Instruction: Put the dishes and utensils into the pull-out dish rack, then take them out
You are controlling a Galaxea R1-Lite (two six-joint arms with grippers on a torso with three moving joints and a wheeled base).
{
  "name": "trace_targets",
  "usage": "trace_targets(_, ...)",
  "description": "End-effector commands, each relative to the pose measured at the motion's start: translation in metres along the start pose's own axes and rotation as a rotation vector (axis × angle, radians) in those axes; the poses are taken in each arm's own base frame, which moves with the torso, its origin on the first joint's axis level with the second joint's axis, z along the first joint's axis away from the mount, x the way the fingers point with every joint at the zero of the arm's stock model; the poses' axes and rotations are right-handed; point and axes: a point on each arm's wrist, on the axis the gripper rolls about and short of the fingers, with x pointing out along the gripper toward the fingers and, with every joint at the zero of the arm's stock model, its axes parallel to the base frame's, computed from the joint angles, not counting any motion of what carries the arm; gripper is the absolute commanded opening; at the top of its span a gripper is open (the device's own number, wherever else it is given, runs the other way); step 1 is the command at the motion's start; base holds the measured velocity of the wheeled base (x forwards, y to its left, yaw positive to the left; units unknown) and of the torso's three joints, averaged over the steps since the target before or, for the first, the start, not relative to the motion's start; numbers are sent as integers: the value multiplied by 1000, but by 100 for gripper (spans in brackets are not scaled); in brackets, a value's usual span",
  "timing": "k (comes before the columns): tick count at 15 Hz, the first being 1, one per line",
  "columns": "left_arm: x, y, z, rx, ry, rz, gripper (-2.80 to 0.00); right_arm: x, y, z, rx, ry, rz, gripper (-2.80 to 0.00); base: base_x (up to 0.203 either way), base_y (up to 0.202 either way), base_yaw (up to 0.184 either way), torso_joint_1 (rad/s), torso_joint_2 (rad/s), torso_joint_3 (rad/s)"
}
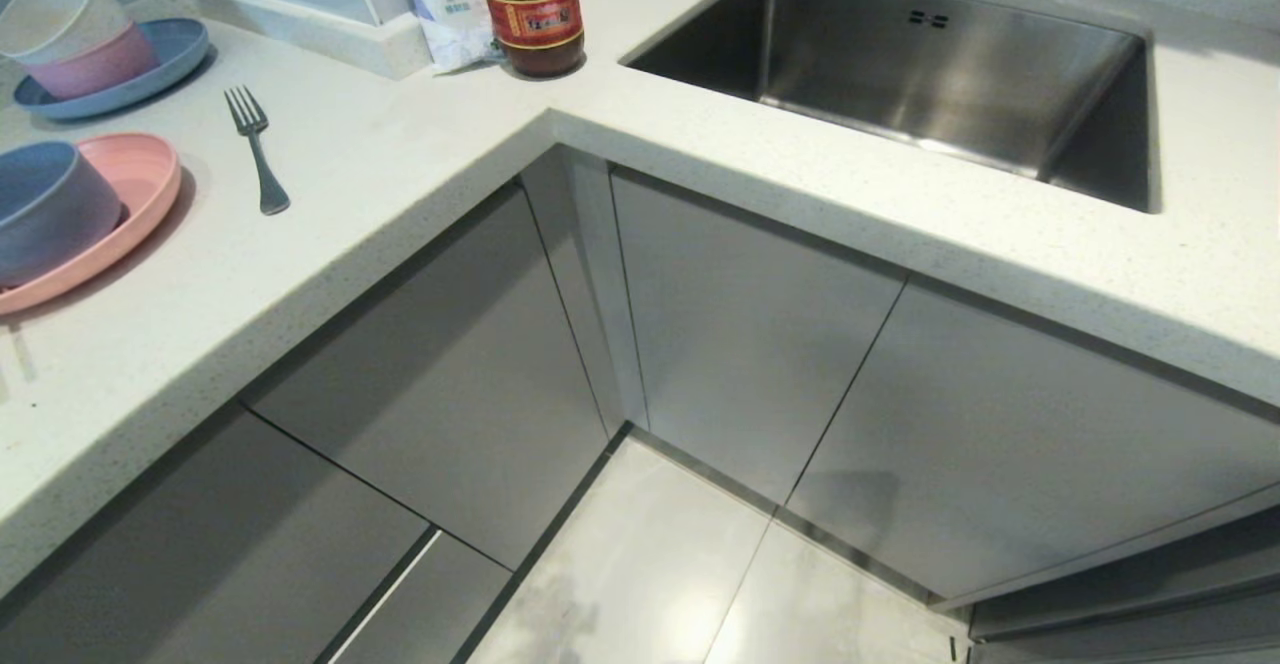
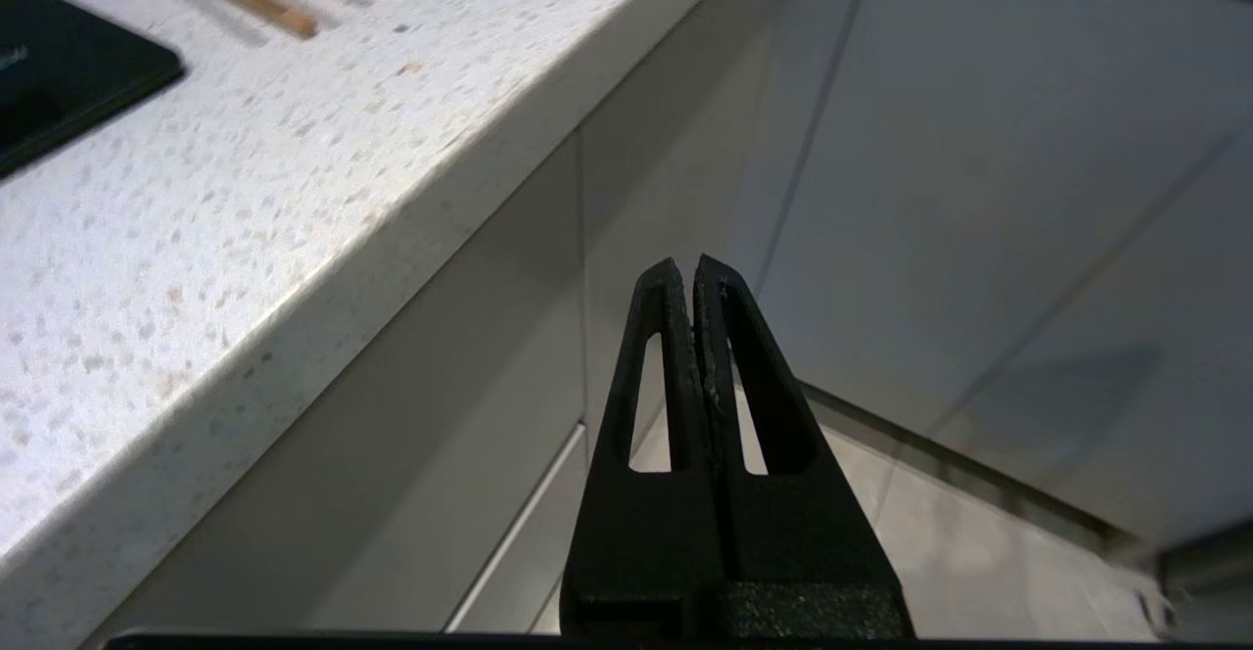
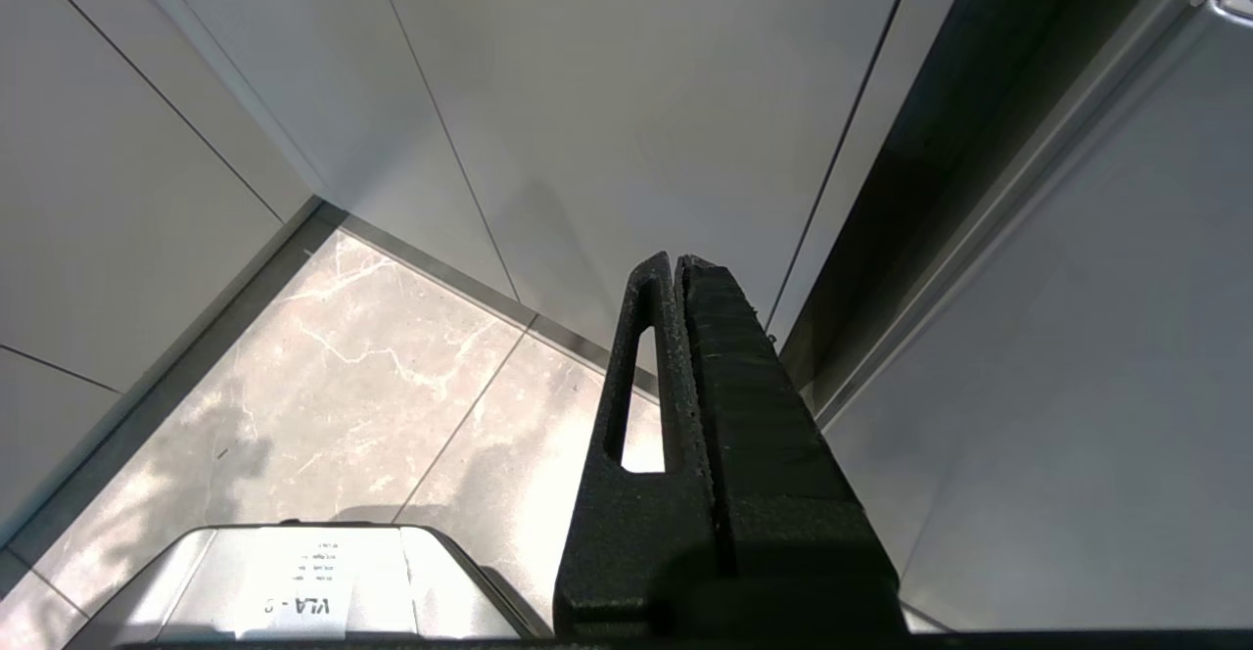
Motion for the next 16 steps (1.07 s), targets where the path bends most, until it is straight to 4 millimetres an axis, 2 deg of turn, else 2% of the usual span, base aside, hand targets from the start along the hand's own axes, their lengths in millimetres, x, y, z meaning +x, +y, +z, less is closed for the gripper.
trace_targets(1,12,1,-25,9,-43,35,-280,0,0,0,0,-3,0,-280,0,0,0,0,0,0)
trace_targets(6,27,2,-74,22,12,45,-280,0,0,0,0,-3,0,-280,0,0,0,0,0,0)
trace_targets(10,26,2,-86,10,140,28,-280,0,0,0,0,-3,0,-280,0,0,0,0,0,0)
trace_targets(16,26,1,-85,18,140,22,-280,0,0,0,0,-3,1,-280,0,0,0,0,0,0)
